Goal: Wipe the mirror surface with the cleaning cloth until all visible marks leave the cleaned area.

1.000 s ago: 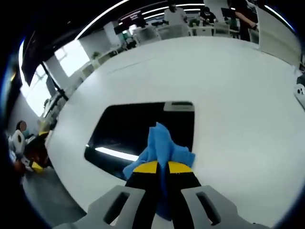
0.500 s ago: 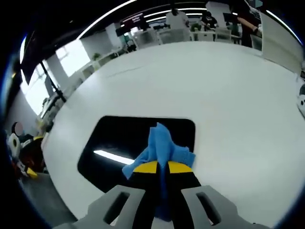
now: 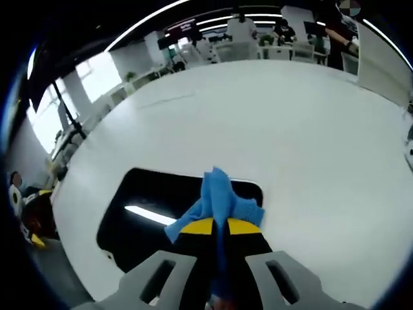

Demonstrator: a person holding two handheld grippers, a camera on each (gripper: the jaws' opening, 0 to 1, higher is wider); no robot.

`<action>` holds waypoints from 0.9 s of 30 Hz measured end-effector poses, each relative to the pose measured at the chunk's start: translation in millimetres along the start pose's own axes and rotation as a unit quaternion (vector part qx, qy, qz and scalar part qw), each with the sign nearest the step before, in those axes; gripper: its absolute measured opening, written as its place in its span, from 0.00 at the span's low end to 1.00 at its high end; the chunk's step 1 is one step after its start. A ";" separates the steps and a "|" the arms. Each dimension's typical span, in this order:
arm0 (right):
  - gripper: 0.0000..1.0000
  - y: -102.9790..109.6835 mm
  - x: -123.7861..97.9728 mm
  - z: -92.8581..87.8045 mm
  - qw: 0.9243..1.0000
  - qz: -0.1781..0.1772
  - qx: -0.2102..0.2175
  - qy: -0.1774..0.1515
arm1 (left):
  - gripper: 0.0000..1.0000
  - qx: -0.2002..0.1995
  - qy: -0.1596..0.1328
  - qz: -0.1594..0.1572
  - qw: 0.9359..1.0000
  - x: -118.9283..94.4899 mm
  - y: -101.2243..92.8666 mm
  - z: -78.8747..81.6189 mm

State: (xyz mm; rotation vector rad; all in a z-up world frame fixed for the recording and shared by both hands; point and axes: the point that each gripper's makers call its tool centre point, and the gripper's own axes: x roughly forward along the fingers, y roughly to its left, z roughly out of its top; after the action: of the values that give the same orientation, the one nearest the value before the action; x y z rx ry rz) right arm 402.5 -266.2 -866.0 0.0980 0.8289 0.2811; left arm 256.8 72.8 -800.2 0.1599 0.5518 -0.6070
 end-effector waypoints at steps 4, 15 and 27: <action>0.01 -0.9 4.3 6.4 1.000 -0.003 -0.013 -0.015 | 0.98 -0.001 -0.001 0.001 1.000 0.1 0.5 0.0; 0.01 -6.3 15.4 18.9 0.999 0.002 0.001 -0.036 | 0.98 0.002 0.003 0.001 1.000 0.4 -0.2 -1.1; 0.01 -7.2 20.9 26.4 0.999 0.010 -0.011 -0.051 | 0.98 0.002 0.007 0.000 1.000 0.6 -0.6 -2.7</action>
State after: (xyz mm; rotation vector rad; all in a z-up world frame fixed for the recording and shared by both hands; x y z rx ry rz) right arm 436.9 -266.5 -864.5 0.0992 0.7229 0.3008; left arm 255.8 72.8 -802.8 0.1691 0.5646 -0.6067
